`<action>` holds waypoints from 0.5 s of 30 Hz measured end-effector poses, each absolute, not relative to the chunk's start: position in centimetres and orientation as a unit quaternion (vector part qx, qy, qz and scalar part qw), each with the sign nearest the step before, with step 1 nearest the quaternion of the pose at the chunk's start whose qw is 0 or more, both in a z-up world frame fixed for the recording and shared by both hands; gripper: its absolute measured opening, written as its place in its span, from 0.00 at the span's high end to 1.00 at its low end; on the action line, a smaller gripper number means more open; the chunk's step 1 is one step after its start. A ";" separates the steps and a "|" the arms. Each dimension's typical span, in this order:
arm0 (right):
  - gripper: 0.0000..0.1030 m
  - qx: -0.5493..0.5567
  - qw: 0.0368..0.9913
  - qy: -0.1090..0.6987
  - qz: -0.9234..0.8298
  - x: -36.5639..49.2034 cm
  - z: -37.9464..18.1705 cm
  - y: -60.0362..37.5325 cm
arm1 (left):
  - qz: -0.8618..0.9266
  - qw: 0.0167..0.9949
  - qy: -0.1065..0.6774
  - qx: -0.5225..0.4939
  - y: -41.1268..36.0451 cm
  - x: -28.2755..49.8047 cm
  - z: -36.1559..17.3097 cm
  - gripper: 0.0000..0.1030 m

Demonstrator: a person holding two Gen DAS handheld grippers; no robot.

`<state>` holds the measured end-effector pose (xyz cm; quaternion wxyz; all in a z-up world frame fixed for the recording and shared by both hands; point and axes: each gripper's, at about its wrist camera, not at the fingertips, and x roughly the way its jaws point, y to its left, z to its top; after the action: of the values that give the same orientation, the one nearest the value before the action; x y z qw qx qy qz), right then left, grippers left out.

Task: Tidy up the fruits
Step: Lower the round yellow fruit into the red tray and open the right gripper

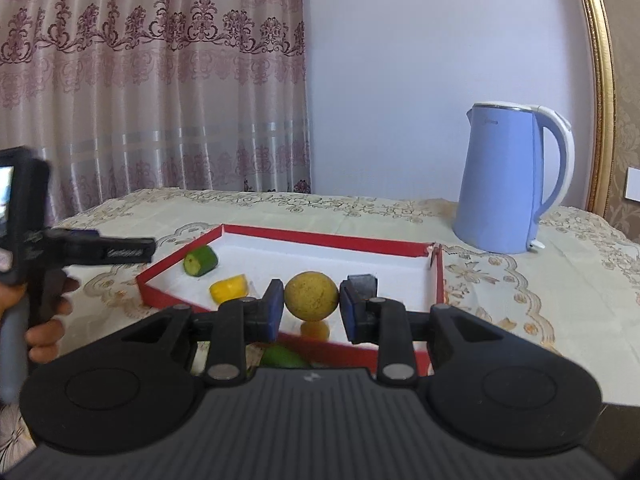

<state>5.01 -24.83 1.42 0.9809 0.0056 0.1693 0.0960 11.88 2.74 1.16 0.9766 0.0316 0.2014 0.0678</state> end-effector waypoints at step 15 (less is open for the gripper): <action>0.67 -0.024 0.969 0.238 0.060 15.4 -0.1 -23.6 | 0.070 0.971 0.229 0.008 3.6 12.4 0.8 0.14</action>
<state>15.45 -23.56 -0.09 0.9692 -0.0240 0.2375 0.0597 12.35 3.63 0.76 0.9708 0.0082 0.2293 0.0702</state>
